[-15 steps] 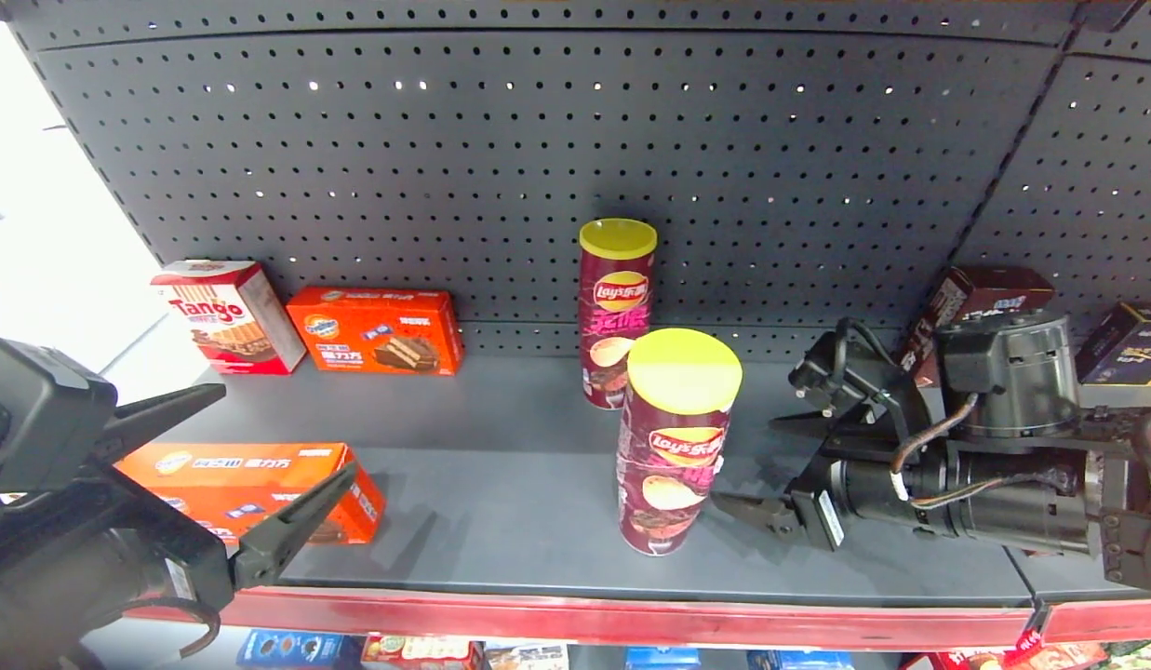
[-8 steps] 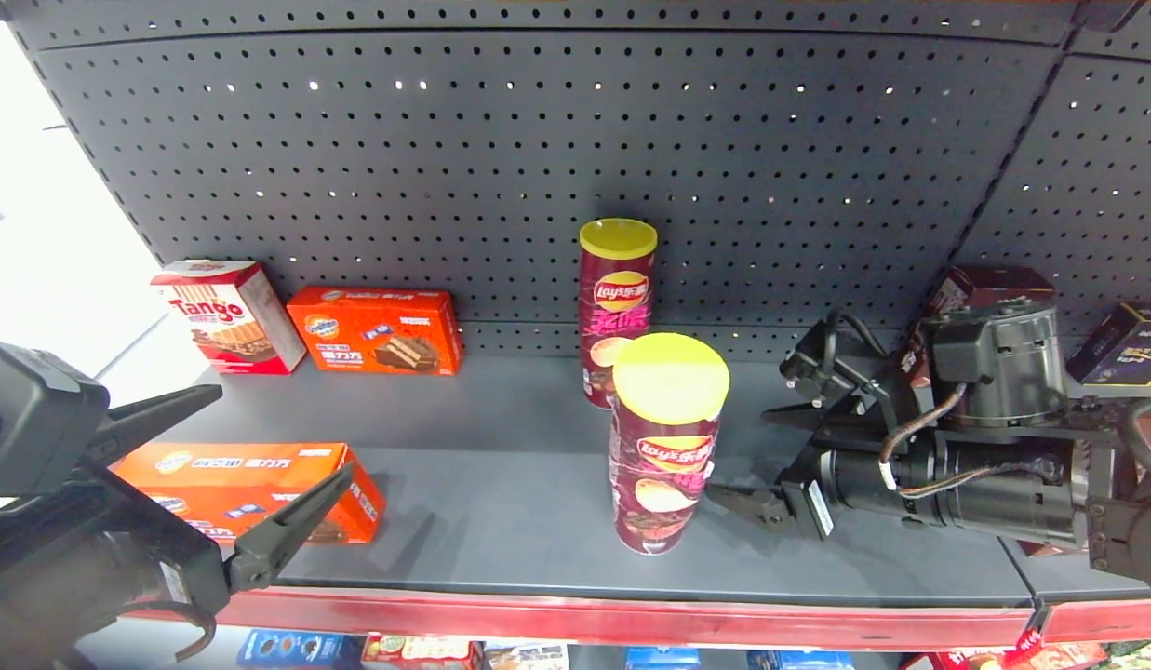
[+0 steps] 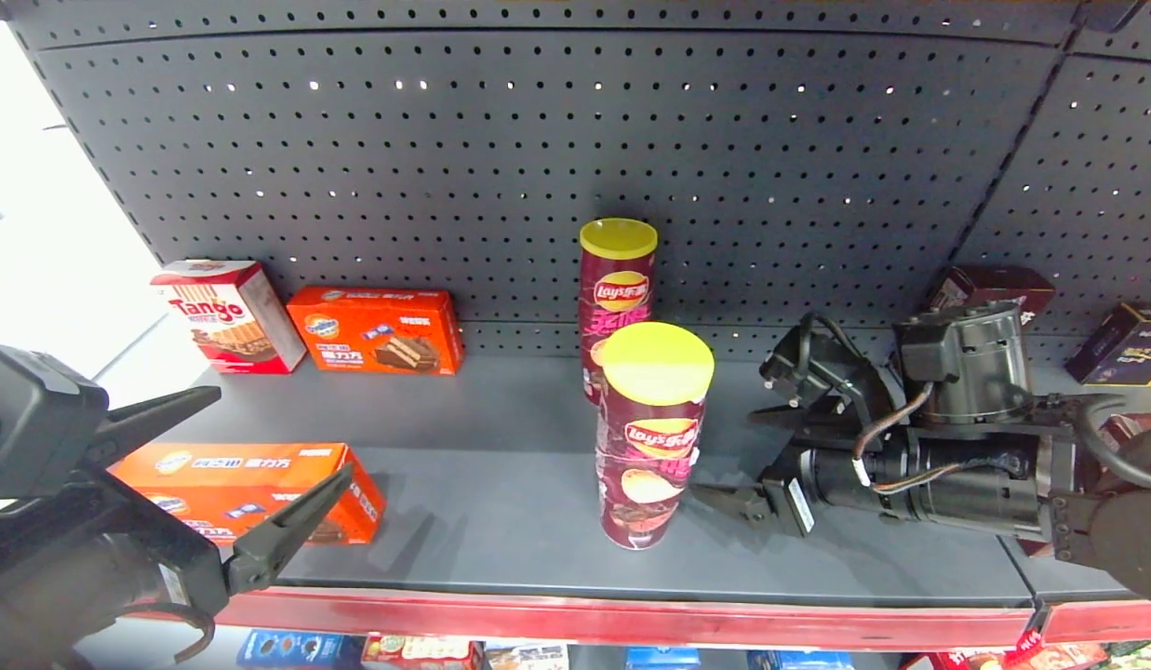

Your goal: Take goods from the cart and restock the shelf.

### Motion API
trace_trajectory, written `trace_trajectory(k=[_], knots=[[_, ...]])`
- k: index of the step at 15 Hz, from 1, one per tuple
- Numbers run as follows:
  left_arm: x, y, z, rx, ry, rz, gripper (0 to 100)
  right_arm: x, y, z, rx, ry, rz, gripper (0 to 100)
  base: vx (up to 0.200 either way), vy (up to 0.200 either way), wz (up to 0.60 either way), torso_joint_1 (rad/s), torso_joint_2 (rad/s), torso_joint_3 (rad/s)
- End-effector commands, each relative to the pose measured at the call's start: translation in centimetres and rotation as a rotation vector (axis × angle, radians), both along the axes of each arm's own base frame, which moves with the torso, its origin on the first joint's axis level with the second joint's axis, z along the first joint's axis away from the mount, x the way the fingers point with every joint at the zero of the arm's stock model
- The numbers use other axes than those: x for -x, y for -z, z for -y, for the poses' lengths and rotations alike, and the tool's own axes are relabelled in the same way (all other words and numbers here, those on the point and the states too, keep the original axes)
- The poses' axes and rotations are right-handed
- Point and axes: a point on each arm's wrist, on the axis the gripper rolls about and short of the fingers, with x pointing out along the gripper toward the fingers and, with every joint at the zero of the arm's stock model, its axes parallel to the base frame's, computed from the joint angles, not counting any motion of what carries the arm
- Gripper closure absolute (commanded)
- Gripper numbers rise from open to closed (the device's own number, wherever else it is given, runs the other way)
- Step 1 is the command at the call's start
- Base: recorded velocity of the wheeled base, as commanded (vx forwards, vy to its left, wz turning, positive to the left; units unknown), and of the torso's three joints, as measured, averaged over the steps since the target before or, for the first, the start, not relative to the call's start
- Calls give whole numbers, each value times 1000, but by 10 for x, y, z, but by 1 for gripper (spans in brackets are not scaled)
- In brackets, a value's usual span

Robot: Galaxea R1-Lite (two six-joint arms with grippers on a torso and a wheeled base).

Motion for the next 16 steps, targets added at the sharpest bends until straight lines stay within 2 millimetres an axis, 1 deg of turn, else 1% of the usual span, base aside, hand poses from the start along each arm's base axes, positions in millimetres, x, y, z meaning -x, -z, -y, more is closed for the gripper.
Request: trace_trajectory(k=[1,4,7,10,12,16], knots=[[0,0,0,0,-1,1,0,9,-3,5,-5,-5,6,0,0,0,0,0,0,0],[0,0,0,1,-1,2,0,13,-6,1,-12,-29,13,0,0,0,0,0,0,0],[0,0,0,1,-1,2,0,9,-4,-11,-11,-53,12,0,0,0,0,0,0,0],[0,0,0,0,-4,-1,0,4,-3,-18,-8,-61,9,0,0,0,0,0,0,0],[0,1,0,-1,-2,-2,0,3,-2,-20,-7,-63,8,0,0,0,0,0,0,0],[-1,0,-1,0,-8,-1,0,4,-3,-16,-9,-54,10,0,0,0,0,0,0,0]])
